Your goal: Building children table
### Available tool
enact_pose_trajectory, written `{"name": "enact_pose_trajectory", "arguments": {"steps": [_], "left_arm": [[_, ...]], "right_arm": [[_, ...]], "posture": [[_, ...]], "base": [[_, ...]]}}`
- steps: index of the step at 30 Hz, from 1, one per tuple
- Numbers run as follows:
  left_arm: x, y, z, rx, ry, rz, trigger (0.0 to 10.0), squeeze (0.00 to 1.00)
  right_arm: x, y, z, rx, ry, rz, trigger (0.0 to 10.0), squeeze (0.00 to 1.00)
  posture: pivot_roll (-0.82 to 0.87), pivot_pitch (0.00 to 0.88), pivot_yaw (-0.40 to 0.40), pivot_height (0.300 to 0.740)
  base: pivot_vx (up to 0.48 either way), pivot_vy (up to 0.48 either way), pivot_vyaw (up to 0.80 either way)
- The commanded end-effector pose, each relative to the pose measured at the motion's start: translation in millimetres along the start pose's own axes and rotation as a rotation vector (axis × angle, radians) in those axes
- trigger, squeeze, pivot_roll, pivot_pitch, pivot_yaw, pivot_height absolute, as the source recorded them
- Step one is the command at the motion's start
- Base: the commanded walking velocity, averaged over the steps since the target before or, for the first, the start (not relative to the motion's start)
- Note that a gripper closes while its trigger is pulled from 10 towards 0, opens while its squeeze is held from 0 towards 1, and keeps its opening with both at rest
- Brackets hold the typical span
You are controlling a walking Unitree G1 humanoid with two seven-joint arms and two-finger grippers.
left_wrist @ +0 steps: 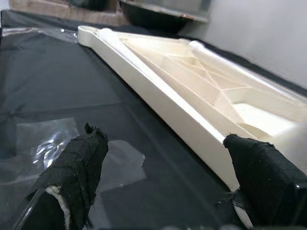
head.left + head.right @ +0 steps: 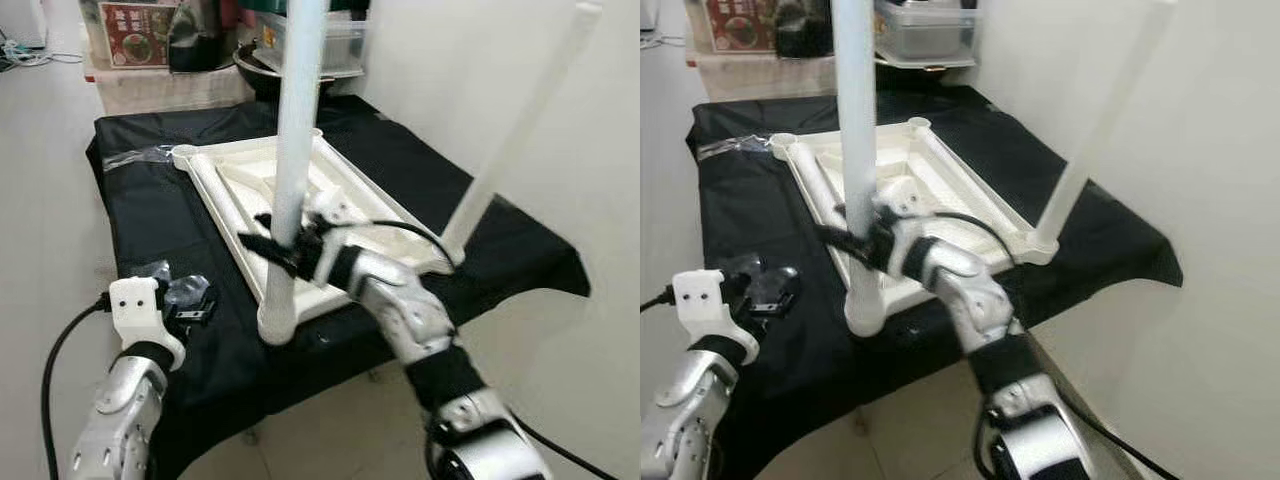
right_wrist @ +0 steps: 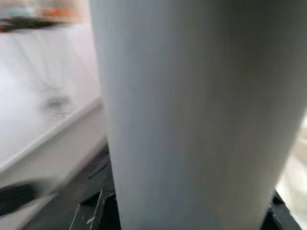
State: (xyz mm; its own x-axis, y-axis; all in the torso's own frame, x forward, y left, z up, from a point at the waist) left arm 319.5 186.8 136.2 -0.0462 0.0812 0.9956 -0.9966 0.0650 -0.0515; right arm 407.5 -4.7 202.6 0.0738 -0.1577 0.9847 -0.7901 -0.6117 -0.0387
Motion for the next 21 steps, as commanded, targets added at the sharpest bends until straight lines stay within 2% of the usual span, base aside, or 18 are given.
{"name": "enact_pose_trajectory", "arguments": {"steps": [1, 2, 3, 4, 6, 7, 8, 9, 10, 11, 13, 15, 16, 17, 18, 20, 21], "left_arm": [[-4, 1.6, -2.7, 0.009, 0.009, -0.011, 10.0, 0.0], [-4, 1.6, -2.7, 0.009, 0.009, -0.011, 10.0, 0.0], [-4, 1.5, -2.6, 0.009, 0.009, -0.011, 10.0, 0.0], [-3, 1.6, -2.6, 0.009, 0.009, -0.011, 10.0, 0.0], [-3, 2.1, -3.0, 0.009, 0.01, -0.011, 10.0, 0.0], [-3, 2.1, -3.0, 0.009, 0.01, -0.011, 10.0, 0.0], [-3, 2.2, -3.3, 0.009, 0.01, -0.011, 10.0, 0.0], [-3, 2.3, -3.4, 0.009, 0.01, -0.011, 10.0, 0.0], [-3, 2.3, -3.4, 0.009, 0.01, -0.011, 10.0, 0.0], [-3, 2.2, -3.6, 0.007, 0.01, -0.012, 10.0, 0.0], [-4, 1.4, -3.4, 0.004, 0.011, -0.013, 10.0, 0.0], [-4, 1.4, -3.4, 0.004, 0.011, -0.013, 10.0, 0.0], [-4, 1.0, -3.2, 0.002, 0.011, -0.014, 10.0, 0.0], [-3, 1.0, -4.0, 0.004, 0.012, -0.012, 10.0, 0.0], [-3, 1.2, -4.3, 0.005, 0.012, -0.011, 10.0, 0.0], [-3, 1.2, -4.5, 0.006, 0.012, -0.011, 10.0, 0.0], [-3, 1.2, -4.7, 0.007, 0.013, -0.01, 10.0, 0.0]], "right_arm": [[-33, 32.1, 82.4, -0.457, -0.048, -0.104, 0.0, 0.0], [-33, 32.1, 82.4, -0.457, -0.048, -0.104, 0.0, 0.0], [-37, 42.2, 96.0, -0.554, -0.046, -0.114, 0.0, 0.0], [-38, 52.0, 101.9, -0.619, -0.045, -0.102, 0.0, 0.0], [-38, 48.6, 76.5, -0.501, -0.042, -0.067, 0.0, 0.0], [-38, 48.6, 76.5, -0.501, -0.042, -0.067, 0.0, 0.0], [-35, 45.0, 60.4, -0.425, -0.032, -0.047, 10.0, 0.0], [-29, 39.0, 37.1, -0.293, -0.043, -0.013, 10.0, 0.0], [-29, 39.0, 37.1, -0.293, -0.043, -0.013, 10.0, 0.0], [-24, 35.5, 23.1, -0.219, -0.045, 0.016, 10.0, 1.0], [-13, 28.2, -4.4, -0.019, -0.044, 0.048, 10.0, 1.0], [-13, 28.2, -4.4, -0.019, -0.044, 0.048, 10.0, 1.0], [-6, 26.3, -14.6, 0.069, -0.041, 0.06, 10.0, 1.0], [10, 28.9, -36.4, 0.312, -0.03, 0.068, 10.0, 0.0], [15, 32.6, -44.4, 0.404, -0.024, 0.067, 10.0, 0.0], [18, 35.2, -48.8, 0.449, -0.021, 0.066, 10.0, 0.0], [20, 39.8, -55.3, 0.518, -0.018, 0.059, 10.0, 0.0]], "posture": [[0.11, 0.0, -0.116, 0.74], [0.11, 0.0, -0.116, 0.74], [0.11, 0.0, -0.116, 0.74], [0.11, 0.0, -0.115, 0.74], [0.11, 0.0, -0.111, 0.74], [0.11, 0.0, -0.111, 0.74], [0.11, 0.0, -0.108, 0.74], [0.11, 0.0, -0.108, 0.74], [0.11, 0.0, -0.108, 0.74], [0.1, 0.0, -0.101, 0.74], [0.1, 0.0, -0.104, 0.74], [0.1, 0.0, -0.104, 0.74], [0.1, 0.0, -0.104, 0.74], [0.11, 0.0, -0.11, 0.74], [0.11, 0.0, -0.11, 0.74], [0.11, 0.0, -0.113, 0.74], [0.11, 0.0, -0.114, 0.74]], "base": [[0.0, 0.0, 0.0], [0.0, 0.0, 0.0], [0.0, 0.0, 0.0], [0.0, 0.0, 0.0], [0.0, 0.0, 0.0], [0.0, 0.0, 0.0], [0.0, 0.0, 0.0], [0.0, 0.0, 0.0], [0.0, 0.0, 0.0], [0.0, 0.0, 0.0], [0.0, 0.0, 0.0], [0.0, 0.0, 0.0], [0.0, 0.0, 0.0], [0.0, 0.0, 0.0], [0.0, 0.0, 0.0], [0.0, 0.0, 0.0], [0.0, 0.0, 0.0]]}}
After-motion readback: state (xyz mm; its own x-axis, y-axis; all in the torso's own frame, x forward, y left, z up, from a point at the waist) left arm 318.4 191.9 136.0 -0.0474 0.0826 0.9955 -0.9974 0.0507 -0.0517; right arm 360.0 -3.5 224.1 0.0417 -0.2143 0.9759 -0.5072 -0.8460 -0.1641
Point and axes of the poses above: a point about 5 cm out from each wrist's last joint towards the gripper, its own y axis pointing back from the gripper into the wrist, its own x axis along the axis of the wrist's last joint, z = x × y, the point moved 6 cm from there along -y, pointing out of the wrist towards the gripper, and after that the axes turned 6 degrees about -y, right-handed, at the moved point
